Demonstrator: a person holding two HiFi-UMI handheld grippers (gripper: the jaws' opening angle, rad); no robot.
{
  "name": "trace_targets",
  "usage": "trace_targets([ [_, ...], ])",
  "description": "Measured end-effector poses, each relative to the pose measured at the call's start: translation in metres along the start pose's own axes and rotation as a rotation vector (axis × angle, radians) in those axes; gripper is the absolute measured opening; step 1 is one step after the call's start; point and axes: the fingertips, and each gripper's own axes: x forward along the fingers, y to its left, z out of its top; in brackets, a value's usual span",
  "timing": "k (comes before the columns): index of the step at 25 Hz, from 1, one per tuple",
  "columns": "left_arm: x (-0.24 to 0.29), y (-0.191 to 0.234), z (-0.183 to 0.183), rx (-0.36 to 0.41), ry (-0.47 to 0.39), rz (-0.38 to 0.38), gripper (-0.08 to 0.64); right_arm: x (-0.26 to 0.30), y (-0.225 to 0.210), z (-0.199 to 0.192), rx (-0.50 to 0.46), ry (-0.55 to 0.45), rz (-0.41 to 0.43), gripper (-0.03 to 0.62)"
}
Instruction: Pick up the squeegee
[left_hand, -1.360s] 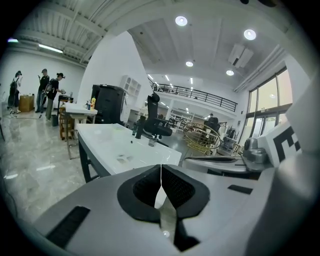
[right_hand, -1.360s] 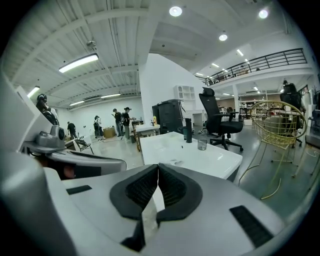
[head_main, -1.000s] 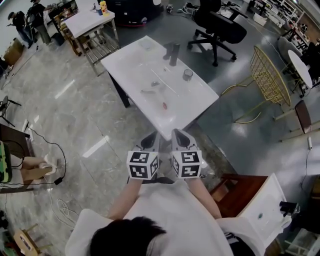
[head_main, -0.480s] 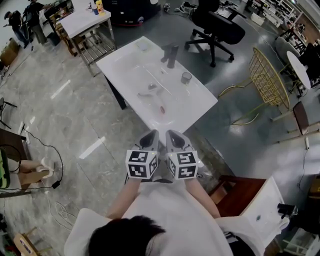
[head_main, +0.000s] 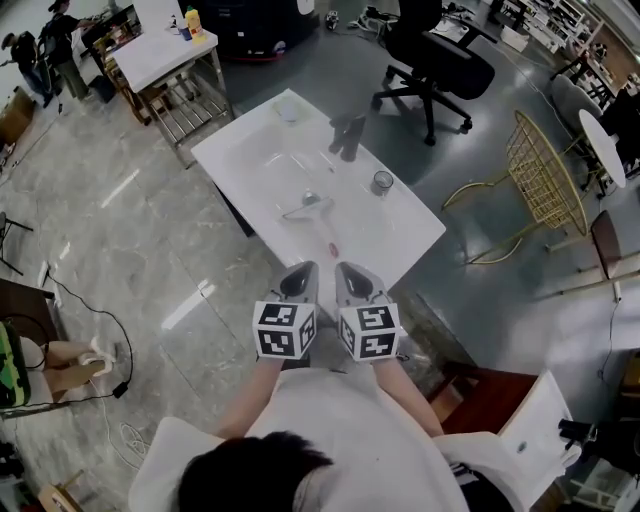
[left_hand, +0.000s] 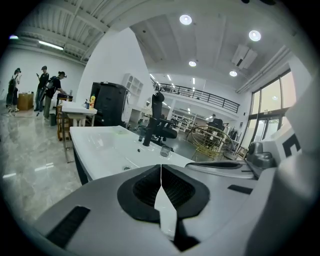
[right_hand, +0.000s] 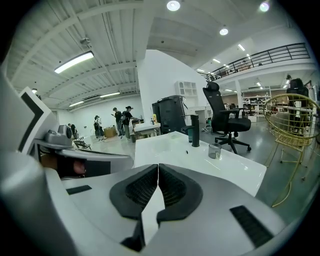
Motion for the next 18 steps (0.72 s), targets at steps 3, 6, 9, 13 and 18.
trace_targets([
  [3,0.016,0.014,0.010,0.002,0.006,-0.009,0.028,0.021,-0.006,0.006,0.000,0.011,-0.010,0.028],
  [6,0.032,0.031,0.021,0.000,0.018,-0.020,0.028,0.044,-0.009,0.015,0.009,0.020,-0.015,0.028],
  [9,0.046,0.045,0.030,-0.003,0.038,-0.029,0.028,0.063,-0.012,0.026,0.015,0.025,-0.029,0.028],
  [13,0.064,0.062,0.038,0.002,0.060,-0.050,0.028,0.089,-0.017,0.033,0.017,0.050,-0.047,0.028],
  [18,0.085,0.088,0.043,-0.005,0.089,-0.071,0.028,0.119,-0.017,0.041,0.025,0.070,-0.058,0.028],
])
